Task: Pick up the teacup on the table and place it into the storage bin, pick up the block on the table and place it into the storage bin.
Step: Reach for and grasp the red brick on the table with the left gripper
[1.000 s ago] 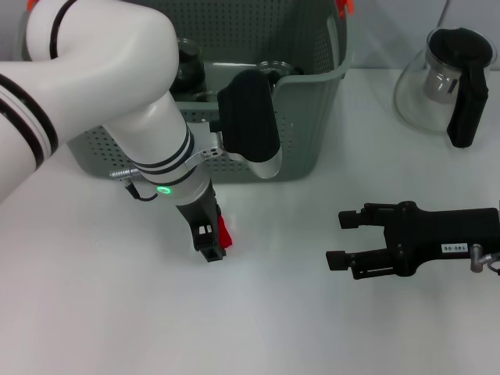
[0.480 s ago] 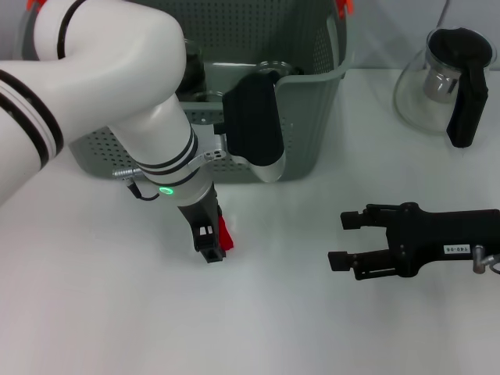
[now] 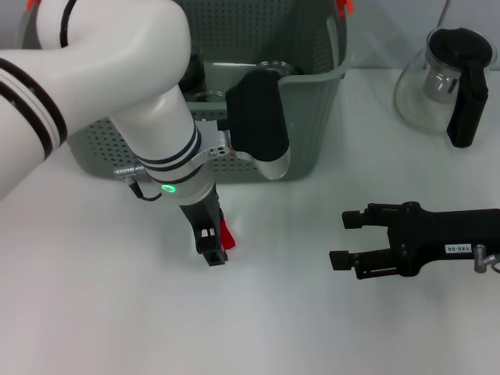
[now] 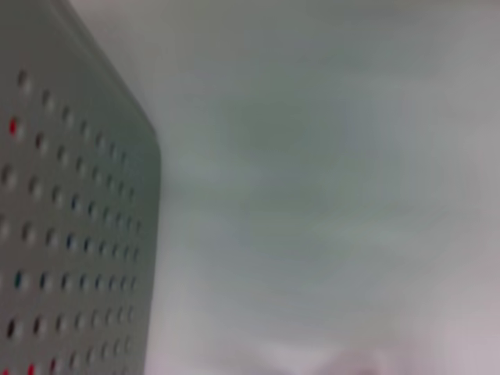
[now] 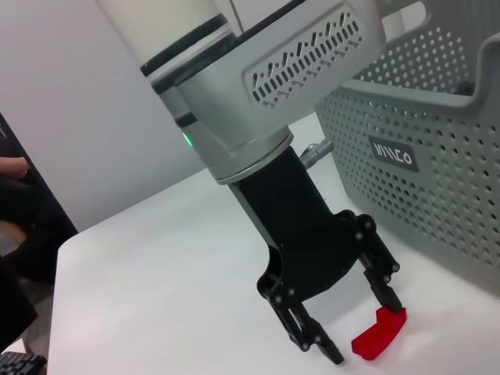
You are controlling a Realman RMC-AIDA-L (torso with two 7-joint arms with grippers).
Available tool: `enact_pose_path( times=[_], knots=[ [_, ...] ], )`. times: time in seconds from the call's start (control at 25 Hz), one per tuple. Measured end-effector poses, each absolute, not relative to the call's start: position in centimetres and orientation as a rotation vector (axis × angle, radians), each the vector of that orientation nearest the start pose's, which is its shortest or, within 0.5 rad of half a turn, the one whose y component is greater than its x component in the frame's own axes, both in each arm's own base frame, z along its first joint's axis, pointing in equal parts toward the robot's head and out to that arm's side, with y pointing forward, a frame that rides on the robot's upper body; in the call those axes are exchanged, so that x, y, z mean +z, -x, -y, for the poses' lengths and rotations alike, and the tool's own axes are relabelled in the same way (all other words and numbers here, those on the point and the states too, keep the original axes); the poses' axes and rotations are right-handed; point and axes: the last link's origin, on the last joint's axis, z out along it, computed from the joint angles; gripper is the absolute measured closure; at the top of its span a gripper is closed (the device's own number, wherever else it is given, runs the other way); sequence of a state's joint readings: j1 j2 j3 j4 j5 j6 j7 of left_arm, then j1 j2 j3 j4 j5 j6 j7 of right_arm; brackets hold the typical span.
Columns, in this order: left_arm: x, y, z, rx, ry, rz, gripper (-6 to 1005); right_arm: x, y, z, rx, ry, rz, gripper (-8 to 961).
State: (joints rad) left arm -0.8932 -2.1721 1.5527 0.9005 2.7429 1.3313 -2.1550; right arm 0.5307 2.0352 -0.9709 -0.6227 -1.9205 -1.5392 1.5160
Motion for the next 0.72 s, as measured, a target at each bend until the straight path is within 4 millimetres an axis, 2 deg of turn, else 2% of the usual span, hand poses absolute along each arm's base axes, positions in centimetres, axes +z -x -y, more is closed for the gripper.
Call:
enact_pose_path(
  times=[0.52, 0.72],
  knots=[
    [-8.5, 13.8, -37.9, 0.885, 2.776, 0.332, 302, -2.4, -25.4, -31.9, 0.587, 2.918, -0.737, 39],
    [-8.4, 13.6, -38.1, 0.865, 2.766, 0.399, 297, -2.4, -25.3, -32.0, 0.586, 2.919, -0.73, 40]
  ],
)
